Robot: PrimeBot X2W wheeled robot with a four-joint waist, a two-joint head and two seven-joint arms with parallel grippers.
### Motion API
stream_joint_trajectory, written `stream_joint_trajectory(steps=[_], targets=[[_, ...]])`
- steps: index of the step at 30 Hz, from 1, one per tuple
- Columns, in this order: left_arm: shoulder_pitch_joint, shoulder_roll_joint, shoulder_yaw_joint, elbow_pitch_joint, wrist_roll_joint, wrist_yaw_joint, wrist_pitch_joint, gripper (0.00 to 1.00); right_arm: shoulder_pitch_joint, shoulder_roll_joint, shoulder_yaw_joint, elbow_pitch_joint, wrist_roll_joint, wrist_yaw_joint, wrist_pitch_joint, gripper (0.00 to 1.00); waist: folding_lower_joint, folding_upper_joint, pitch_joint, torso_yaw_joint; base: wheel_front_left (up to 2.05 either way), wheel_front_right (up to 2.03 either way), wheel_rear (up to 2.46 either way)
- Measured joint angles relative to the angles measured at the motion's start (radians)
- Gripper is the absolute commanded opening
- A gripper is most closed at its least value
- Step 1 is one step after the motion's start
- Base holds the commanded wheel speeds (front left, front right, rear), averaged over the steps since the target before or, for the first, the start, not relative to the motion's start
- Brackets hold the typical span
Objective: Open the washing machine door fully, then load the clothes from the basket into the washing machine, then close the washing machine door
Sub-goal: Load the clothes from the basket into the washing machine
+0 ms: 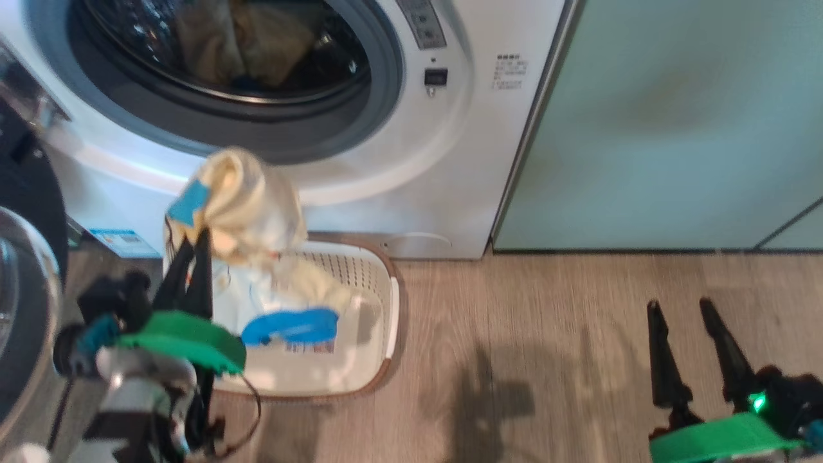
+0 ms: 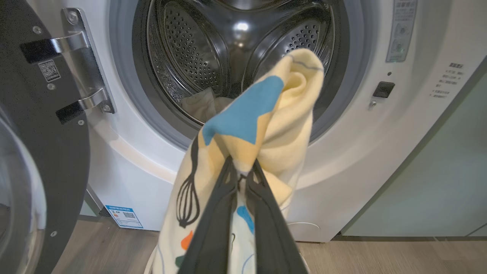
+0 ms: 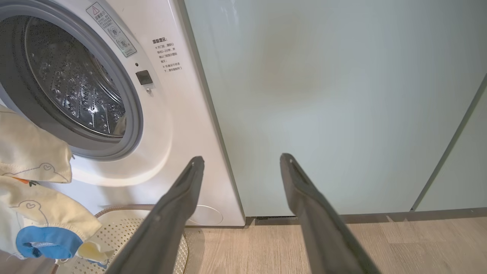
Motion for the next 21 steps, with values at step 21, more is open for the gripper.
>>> stream_joint_trajectory(steps=[21], targets=[[-0.504, 0.186, 0.047, 0.212, 0.001, -0.048, 0.111, 0.00, -0.187, 0.000, 0.018, -0.053, 0.102, 0.000, 0.000, 1.00, 0.0002, 0.0000, 0.317, -0.105, 0.00, 0.00, 0.00]])
